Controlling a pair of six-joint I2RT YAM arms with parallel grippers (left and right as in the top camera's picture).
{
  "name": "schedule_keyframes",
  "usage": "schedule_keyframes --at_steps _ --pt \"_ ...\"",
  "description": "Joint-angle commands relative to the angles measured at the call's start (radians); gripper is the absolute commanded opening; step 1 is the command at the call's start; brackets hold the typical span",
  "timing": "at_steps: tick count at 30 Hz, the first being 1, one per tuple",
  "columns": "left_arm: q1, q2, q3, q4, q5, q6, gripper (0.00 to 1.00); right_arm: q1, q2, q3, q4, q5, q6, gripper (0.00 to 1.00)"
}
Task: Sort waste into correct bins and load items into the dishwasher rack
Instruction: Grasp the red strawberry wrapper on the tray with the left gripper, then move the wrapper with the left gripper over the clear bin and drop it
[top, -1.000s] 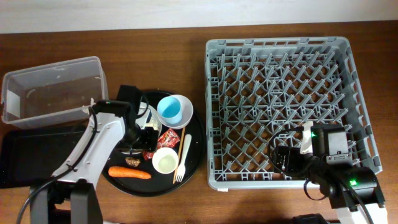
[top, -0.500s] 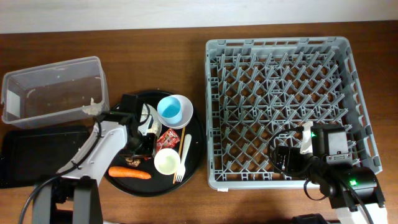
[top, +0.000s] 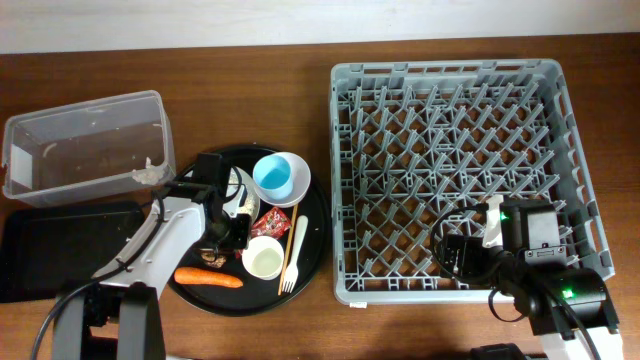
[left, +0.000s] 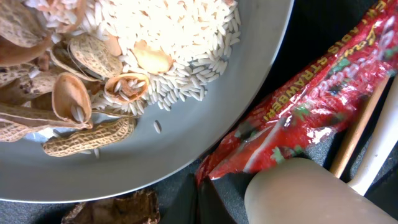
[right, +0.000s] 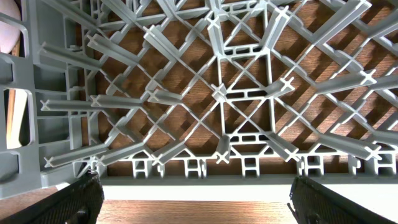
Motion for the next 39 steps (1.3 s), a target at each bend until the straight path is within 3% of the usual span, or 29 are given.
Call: schedule_keyframes --at_steps 1,10,15,25,30,32,36,39 --pt "-0.001 0.012 -0.006 0.0 0.011 0.004 0.0 0.005 0.001 0.02 -0.001 0.012 0.005 0.99" --pt "0.042 -0.023 0.215 -0.206 0.0 0.02 0.0 0.005 0.001 0.02 -0.001 0.012 0.005 0.99" --pt "0.145 -0.039 0.36 -0.227 -0.001 0.019 0.0 0.005 0.001 0.021 0.0 0.013 0.005 0.99" --pt "0.34 -0.037 0.426 0.079 -0.006 -0.04 0.01 0.005 0.001 0.02 0.0 0.013 0.005 0.99" --pt "0.379 -0.031 0.426 0.172 -0.106 -0.041 0.01 0.005 0.001 0.02 0.0 0.013 0.005 0.99" --pt "0.381 -0.017 0.426 0.186 -0.159 -0.041 0.08 0.005 0.001 0.02 0.0 0.013 0.005 0.99" --pt "0.381 0.021 0.426 0.196 -0.227 -0.041 0.1 0.005 0.001 0.02 -0.001 0.013 0.005 0.99" --pt "0.381 0.046 0.426 0.196 -0.227 -0.041 0.27 0.005 0.001 0.02 -0.001 0.013 0.005 0.99"
